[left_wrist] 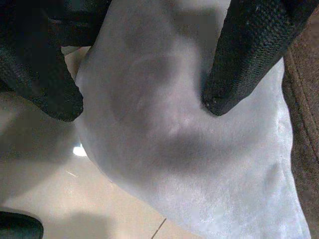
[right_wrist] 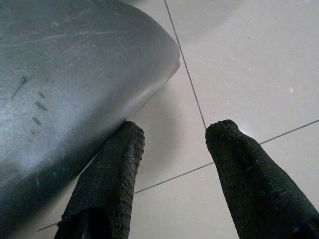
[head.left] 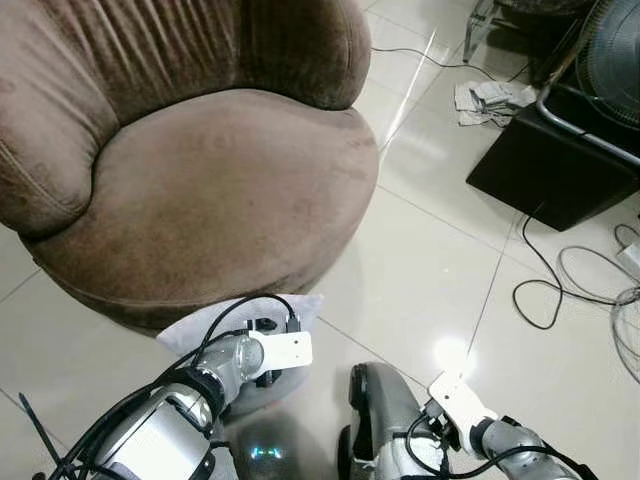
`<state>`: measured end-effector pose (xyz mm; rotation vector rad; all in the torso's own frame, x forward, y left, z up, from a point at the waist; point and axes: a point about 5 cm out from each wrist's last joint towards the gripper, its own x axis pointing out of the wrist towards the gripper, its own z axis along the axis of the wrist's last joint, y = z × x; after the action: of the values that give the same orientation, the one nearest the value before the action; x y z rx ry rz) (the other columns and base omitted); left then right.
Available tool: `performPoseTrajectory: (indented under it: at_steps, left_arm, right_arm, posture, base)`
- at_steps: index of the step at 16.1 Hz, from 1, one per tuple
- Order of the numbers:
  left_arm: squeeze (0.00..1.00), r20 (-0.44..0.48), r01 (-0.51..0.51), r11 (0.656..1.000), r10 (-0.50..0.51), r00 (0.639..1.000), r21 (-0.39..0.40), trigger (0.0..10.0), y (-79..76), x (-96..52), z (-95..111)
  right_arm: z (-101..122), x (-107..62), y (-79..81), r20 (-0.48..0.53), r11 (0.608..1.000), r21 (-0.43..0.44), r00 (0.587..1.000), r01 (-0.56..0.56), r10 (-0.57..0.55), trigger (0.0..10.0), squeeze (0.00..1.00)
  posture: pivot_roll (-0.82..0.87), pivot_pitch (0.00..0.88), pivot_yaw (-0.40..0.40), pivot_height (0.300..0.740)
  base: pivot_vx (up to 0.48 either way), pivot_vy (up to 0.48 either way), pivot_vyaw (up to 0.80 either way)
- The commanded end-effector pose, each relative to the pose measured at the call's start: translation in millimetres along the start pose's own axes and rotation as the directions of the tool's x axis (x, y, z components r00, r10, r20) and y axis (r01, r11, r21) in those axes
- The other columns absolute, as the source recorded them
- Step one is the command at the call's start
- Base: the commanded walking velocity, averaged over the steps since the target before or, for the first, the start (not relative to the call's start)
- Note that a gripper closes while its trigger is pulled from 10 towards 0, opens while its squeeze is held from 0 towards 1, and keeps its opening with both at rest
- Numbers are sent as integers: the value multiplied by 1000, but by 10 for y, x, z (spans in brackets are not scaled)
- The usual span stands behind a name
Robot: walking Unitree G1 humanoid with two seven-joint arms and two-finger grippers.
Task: Move the pillow to the sofa from floor
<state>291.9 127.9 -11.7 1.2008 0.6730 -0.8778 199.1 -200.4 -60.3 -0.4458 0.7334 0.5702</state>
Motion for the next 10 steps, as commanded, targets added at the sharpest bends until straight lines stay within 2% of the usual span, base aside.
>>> performPoseTrajectory:
  at_steps: [1,10]
  left_arm:
    - [0,19,10,1000,-10,1000,8,10000,-1,6,54]
    - [0,19,8,1000,-8,1000,8,10000,22,3,65]
  right_arm:
    - [-81,-30,8,-31,1000,18,1000,-4,5,10000,0]
    - [-64,-26,-14,-30,1000,18,1000,-2,3,10000,0]
  posture:
    - [-42,243,-189,598]
    - [-50,244,-186,598]
  base:
    - [0,0,0]
    - [0,0,0]
